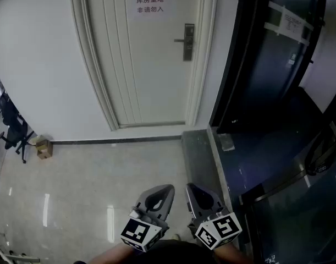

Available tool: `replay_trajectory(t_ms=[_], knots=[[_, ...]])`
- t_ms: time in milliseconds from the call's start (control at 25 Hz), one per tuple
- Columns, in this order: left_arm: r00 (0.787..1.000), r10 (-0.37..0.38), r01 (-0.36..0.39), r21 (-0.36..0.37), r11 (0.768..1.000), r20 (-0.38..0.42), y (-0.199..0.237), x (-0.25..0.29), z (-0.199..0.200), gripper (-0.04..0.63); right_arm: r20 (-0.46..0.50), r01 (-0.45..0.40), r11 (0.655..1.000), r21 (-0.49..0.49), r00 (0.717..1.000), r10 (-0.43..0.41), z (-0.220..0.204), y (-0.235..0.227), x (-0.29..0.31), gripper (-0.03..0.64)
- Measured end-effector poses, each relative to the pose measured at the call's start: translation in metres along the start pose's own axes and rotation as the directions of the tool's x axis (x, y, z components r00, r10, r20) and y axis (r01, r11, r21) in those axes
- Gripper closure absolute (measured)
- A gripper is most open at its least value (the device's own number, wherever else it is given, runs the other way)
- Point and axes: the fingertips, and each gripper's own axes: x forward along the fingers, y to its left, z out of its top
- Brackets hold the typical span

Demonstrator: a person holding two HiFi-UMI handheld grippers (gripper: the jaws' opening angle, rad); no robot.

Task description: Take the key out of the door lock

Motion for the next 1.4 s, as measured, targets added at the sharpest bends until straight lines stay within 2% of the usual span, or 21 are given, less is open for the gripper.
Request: replay_trajectory(t_ms=[400, 840, 1000, 1400], knots=[[1.0, -0.001, 0.001, 0.008, 1.0, -0.002, -0.017, 0.026, -0.003, 0.591, -0.005, -0.009, 1.0, 0.016, 1.0, 0.009, 0.0, -0.029, -0.01, 0.6], [1.0, -0.02, 0.02, -0.015, 1.0, -0.014, 0.01, 0.071, -0.009, 0.591, -0.018, 0.017, 0.999, 0.031, 1.0, -0.017, -0.004, -0.066, 0.024, 0.6], [0.999, -0.038, 0.037, -0.017, 0.999, -0.013, 0.034, 0.101, -0.009, 0.591, -0.019, 0.042, 0.999, 0.032, 0.999, -0.041, -0.003, -0.09, 0.052, 0.6], [0.998, -0.068, 0.068, -0.001, 0.998, -0.007, 0.136, 0.177, 0.013, 0.591, 0.005, 0.099, 0.995, 0.013, 0.995, -0.099, 0.021, -0.143, 0.17, 0.6]])
